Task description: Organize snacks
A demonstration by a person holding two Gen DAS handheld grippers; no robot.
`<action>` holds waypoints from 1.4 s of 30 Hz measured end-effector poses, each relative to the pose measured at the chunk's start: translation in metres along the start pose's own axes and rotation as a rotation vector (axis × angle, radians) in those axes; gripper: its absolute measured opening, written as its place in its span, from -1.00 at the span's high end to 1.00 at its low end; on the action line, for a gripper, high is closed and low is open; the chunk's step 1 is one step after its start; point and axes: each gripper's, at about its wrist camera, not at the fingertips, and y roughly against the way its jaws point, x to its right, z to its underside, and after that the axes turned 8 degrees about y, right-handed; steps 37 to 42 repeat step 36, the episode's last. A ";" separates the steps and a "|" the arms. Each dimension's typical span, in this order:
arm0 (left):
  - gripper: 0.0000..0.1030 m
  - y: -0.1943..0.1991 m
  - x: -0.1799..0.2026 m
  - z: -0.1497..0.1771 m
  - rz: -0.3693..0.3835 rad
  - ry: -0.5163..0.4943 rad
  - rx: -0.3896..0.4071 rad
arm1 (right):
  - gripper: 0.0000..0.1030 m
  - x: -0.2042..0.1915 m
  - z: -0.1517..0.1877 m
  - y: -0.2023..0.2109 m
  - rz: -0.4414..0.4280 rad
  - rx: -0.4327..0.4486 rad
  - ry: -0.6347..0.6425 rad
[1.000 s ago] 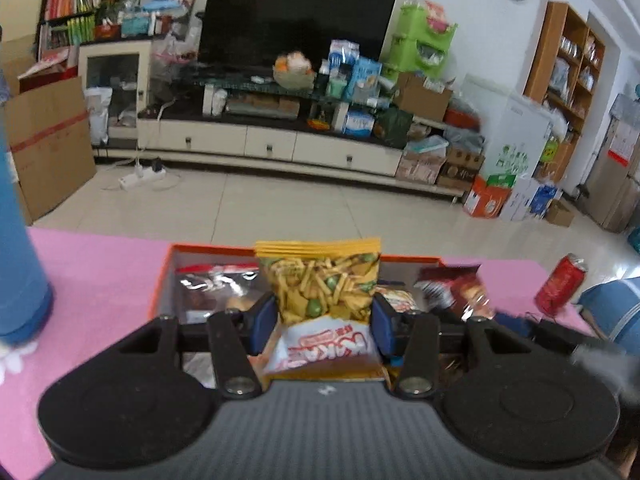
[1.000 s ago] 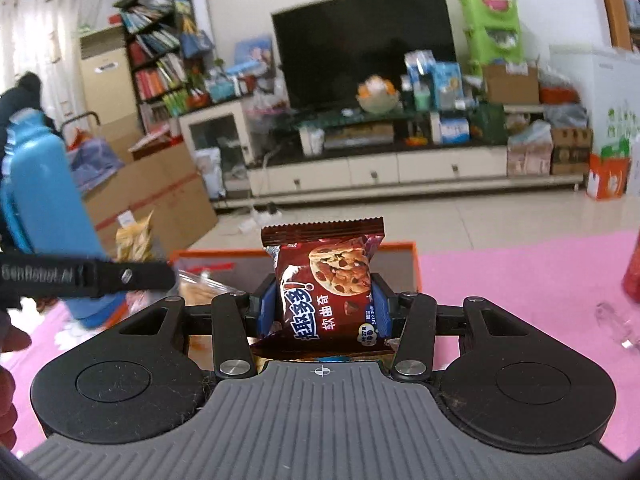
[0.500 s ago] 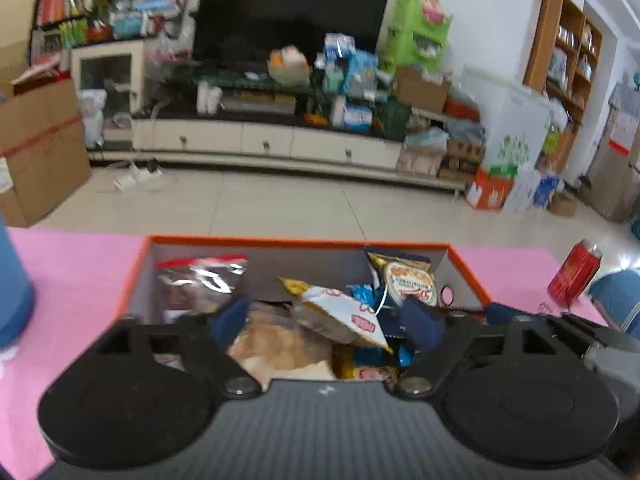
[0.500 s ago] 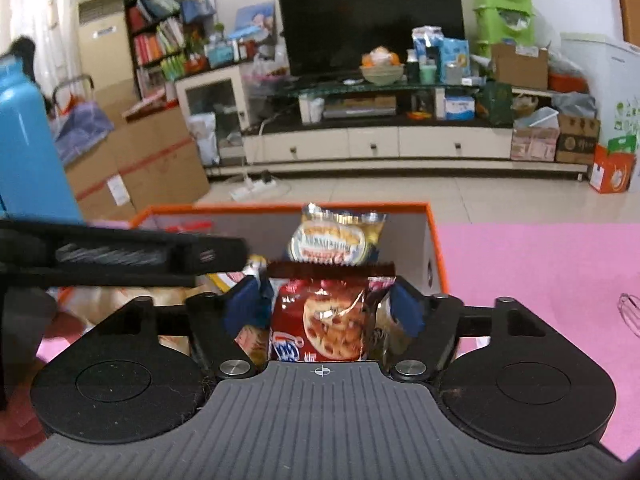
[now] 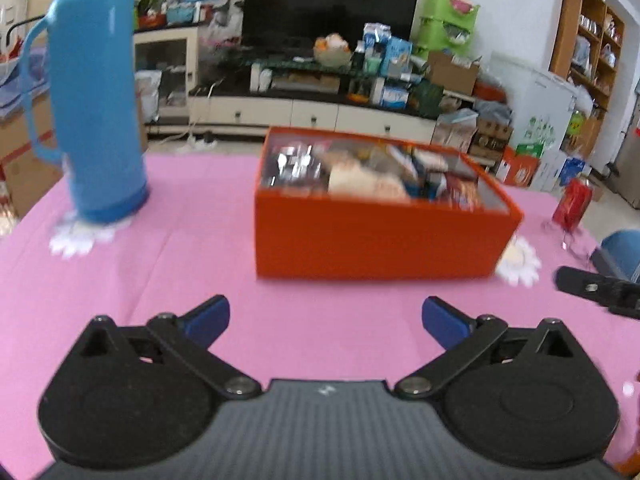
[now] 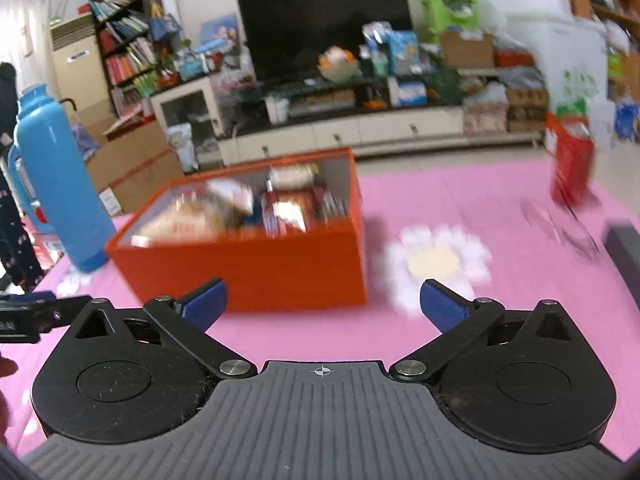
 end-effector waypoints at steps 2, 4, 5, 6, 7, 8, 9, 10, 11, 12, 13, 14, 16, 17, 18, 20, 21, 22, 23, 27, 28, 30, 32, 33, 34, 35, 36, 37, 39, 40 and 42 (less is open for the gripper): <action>-0.97 0.006 -0.002 0.011 -0.006 0.000 -0.015 | -0.81 0.004 0.017 0.019 0.001 -0.012 -0.020; -0.97 0.011 -0.004 0.017 -0.007 0.003 -0.006 | -0.81 0.008 0.031 0.037 0.025 -0.010 -0.046; -0.97 0.013 -0.004 0.018 -0.009 0.006 0.002 | -0.81 0.011 0.036 0.043 0.038 -0.009 -0.063; -0.97 0.015 -0.004 0.019 -0.009 0.009 0.008 | -0.81 0.014 0.038 0.047 0.046 -0.007 -0.083; -0.97 0.016 -0.002 0.019 -0.003 0.010 0.012 | -0.81 0.017 0.038 0.050 0.050 -0.004 -0.100; -0.97 0.017 -0.002 0.019 -0.001 0.009 0.017 | -0.81 0.018 0.037 0.050 0.052 0.001 -0.109; -0.97 0.018 -0.001 0.019 -0.005 0.004 0.024 | -0.81 0.021 0.036 0.050 0.059 0.006 -0.111; -0.97 0.017 0.001 0.019 -0.007 -0.006 0.024 | -0.81 0.023 0.037 0.048 0.072 -0.001 -0.109; -0.97 0.016 0.002 0.019 -0.006 -0.014 0.022 | -0.81 0.024 0.038 0.046 0.083 -0.012 -0.111; -0.97 0.015 0.002 0.019 -0.006 -0.010 0.020 | -0.81 0.026 0.039 0.043 0.088 -0.023 -0.116; -0.97 0.014 0.002 0.019 -0.006 -0.005 0.017 | -0.81 0.028 0.039 0.038 0.090 -0.041 -0.124; -0.97 0.011 0.002 0.019 -0.005 -0.002 0.011 | -0.81 0.029 0.040 0.034 0.092 -0.060 -0.128; -0.97 0.008 0.001 0.019 -0.014 0.008 0.003 | -0.81 0.031 0.039 0.026 0.107 -0.086 -0.129; -0.97 0.006 0.001 0.019 -0.019 0.010 0.000 | -0.81 0.031 0.039 0.024 0.112 -0.091 -0.126; -0.97 0.005 0.001 0.019 -0.023 0.010 -0.002 | -0.81 0.031 0.039 0.022 0.113 -0.095 -0.122; -0.97 0.004 0.002 0.019 -0.031 0.009 0.003 | -0.81 0.031 0.041 0.019 0.110 -0.106 -0.117; -0.97 0.003 0.002 0.019 -0.034 0.005 0.005 | -0.81 0.030 0.041 0.017 0.107 -0.111 -0.111; -0.97 0.002 0.003 0.019 -0.042 0.002 0.005 | -0.81 0.029 0.042 0.016 0.105 -0.116 -0.105; -0.97 0.001 0.004 0.019 -0.044 0.002 0.006 | -0.81 0.028 0.042 0.014 0.104 -0.124 -0.098; -0.97 -0.003 0.008 0.020 -0.032 0.008 -0.002 | -0.81 0.025 0.043 0.011 0.095 -0.142 -0.090; -0.97 -0.004 0.009 0.020 -0.034 0.011 0.001 | -0.81 0.025 0.043 0.010 0.093 -0.146 -0.089; -0.96 -0.005 0.011 0.020 -0.049 0.006 0.016 | -0.81 0.024 0.044 0.009 0.090 -0.149 -0.084; -0.94 -0.006 0.013 0.021 -0.069 -0.009 0.030 | -0.81 0.024 0.044 0.008 0.088 -0.150 -0.079; -0.94 -0.006 0.013 0.021 -0.074 -0.012 0.032 | -0.81 0.024 0.044 0.008 0.090 -0.151 -0.077; -0.95 -0.006 0.013 0.021 -0.072 -0.016 0.030 | -0.81 0.024 0.044 0.008 0.093 -0.151 -0.077; -0.95 -0.006 0.014 0.021 -0.067 -0.021 0.029 | -0.81 0.024 0.044 0.008 0.095 -0.151 -0.077; -0.97 -0.006 0.014 0.022 -0.065 -0.025 0.031 | -0.81 0.025 0.044 0.008 0.096 -0.150 -0.079; -0.97 -0.006 0.014 0.022 -0.065 -0.025 0.031 | -0.81 0.025 0.044 0.008 0.096 -0.150 -0.079; -0.97 -0.006 0.014 0.022 -0.065 -0.025 0.031 | -0.81 0.025 0.044 0.008 0.096 -0.150 -0.079; -0.97 -0.006 0.014 0.022 -0.065 -0.025 0.031 | -0.81 0.025 0.044 0.008 0.096 -0.150 -0.079; -0.97 -0.006 0.014 0.022 -0.065 -0.025 0.031 | -0.81 0.025 0.044 0.008 0.096 -0.150 -0.079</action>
